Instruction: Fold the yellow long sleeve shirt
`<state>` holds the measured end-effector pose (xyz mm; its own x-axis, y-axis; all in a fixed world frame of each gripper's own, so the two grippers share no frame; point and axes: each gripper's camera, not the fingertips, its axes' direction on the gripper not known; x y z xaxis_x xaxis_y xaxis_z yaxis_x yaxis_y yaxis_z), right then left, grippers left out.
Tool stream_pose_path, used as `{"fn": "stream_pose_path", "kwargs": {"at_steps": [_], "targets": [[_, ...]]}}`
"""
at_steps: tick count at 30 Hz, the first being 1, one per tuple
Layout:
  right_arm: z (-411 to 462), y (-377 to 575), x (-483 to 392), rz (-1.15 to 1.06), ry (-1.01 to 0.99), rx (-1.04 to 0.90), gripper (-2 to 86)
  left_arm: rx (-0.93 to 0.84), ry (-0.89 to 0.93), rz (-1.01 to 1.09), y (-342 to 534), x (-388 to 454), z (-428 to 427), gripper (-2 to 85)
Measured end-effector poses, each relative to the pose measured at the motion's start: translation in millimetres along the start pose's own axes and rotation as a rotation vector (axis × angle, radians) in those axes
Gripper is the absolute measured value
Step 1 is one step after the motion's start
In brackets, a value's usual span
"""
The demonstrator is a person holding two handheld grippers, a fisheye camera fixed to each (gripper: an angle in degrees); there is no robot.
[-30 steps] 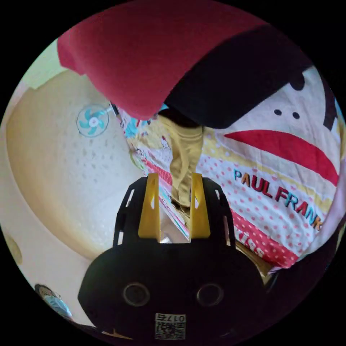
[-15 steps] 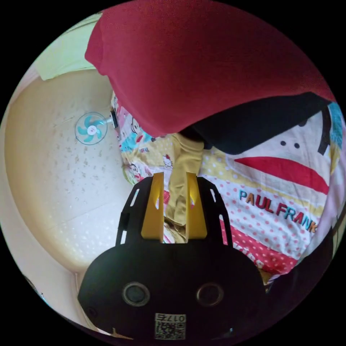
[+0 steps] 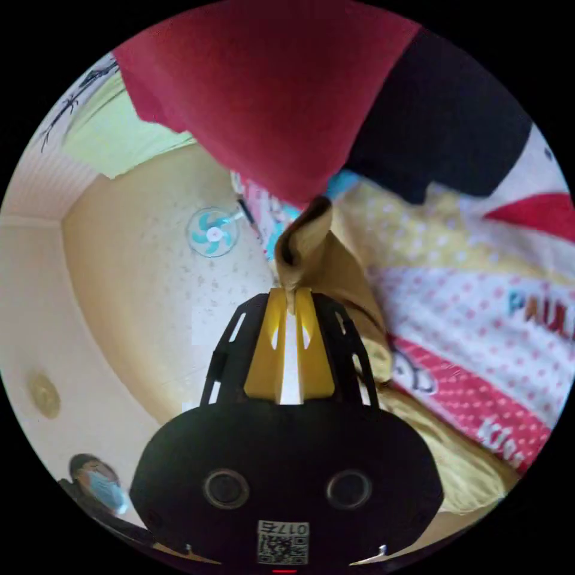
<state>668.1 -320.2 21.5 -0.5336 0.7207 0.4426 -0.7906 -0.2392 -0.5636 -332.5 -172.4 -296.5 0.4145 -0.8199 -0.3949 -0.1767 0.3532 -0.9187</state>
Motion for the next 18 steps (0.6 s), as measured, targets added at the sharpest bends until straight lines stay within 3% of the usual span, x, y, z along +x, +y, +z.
{"fn": "stream_pose_path", "kwargs": {"at_steps": [3,7,9,11,16,18], "targets": [[39,13,-56,-0.127,0.059,-0.271,3.6,0.041,0.030,-0.024,-9,-18,-22,10.2],[46,-8,-130,-0.446,0.163,-0.297,3.5,0.058,0.068,-0.047,-27,-51,-46,10.2],[51,-14,-164,-0.639,0.367,-0.232,3.4,0.061,0.090,-0.066,-35,-68,-56,10.2],[71,-1,-176,-0.722,0.434,-0.225,3.5,0.059,0.124,-0.093,-44,-90,-69,10.2],[195,120,-144,-0.928,0.301,-0.529,3.7,-0.015,0.121,-0.108,-77,-128,-85,10.2],[263,207,-88,-0.958,0.246,-0.716,3.9,-0.055,0.118,-0.095,-96,-135,-85,10.2]]}}
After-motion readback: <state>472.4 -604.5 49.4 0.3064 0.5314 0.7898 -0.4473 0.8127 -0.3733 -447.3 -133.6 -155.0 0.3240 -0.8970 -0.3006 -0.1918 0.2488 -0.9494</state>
